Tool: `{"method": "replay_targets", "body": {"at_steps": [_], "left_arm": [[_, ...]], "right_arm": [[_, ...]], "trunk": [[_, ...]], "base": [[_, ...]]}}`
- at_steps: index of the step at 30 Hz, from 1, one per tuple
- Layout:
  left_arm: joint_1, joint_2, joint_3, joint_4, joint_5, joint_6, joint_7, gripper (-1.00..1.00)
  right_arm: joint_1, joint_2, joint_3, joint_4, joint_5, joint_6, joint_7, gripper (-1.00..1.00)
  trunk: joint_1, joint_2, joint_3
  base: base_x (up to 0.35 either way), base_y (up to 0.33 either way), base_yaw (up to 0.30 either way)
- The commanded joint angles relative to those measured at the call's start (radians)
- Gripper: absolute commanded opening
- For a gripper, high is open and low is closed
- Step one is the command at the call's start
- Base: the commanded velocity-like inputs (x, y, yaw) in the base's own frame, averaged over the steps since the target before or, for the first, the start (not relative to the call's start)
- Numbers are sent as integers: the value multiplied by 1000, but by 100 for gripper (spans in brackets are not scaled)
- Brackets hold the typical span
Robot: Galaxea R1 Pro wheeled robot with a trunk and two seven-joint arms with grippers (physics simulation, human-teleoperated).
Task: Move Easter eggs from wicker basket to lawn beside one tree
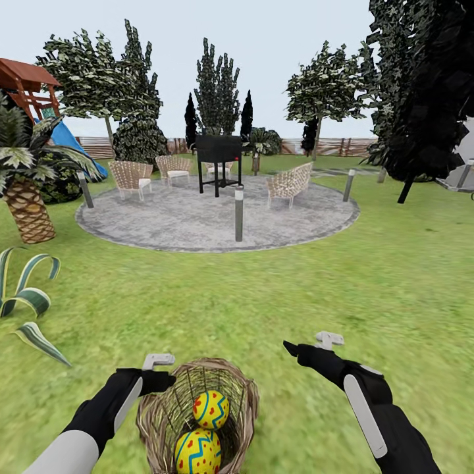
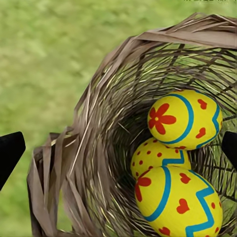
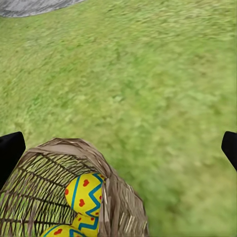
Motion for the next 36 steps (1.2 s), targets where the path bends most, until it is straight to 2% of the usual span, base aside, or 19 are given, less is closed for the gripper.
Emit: {"method": "replay_targets", "body": {"at_steps": [1,6,11,18,23,30,36], "left_arm": [[0,0,-4,-2,11,5,4,100],[0,-6,-1,-4,12,6,5,100],[0,-4,1,-7,14,6,5,100],[0,-2,25,-6,13,6,4,100],[0,-4,29,-1,12,5,4,100],[0,-9,31,20,15,2,2,100],[0,-15,32,51,15,-63,-2,100]], "right_arm": [[-1,0,-1,-1,-1,5,2,100],[-1,0,0,-2,-1,5,2,100],[-1,0,1,-2,1,5,-2,100],[-1,0,1,-2,1,5,-2,100],[-1,-1,1,-2,1,5,-2,100],[-1,-2,0,-2,1,5,-2,100],[-1,-2,-1,-9,1,5,-1,100]], "trunk": [[0,0,-1],[0,0,0],[0,0,0],[0,0,0],[0,0,0],[27,-49,-21],[50,-91,-40]], "base": [[0,0,0],[0,0,7],[0,0,236],[0,0,276],[0,0,92],[0,0,5],[0,0,0]]}}
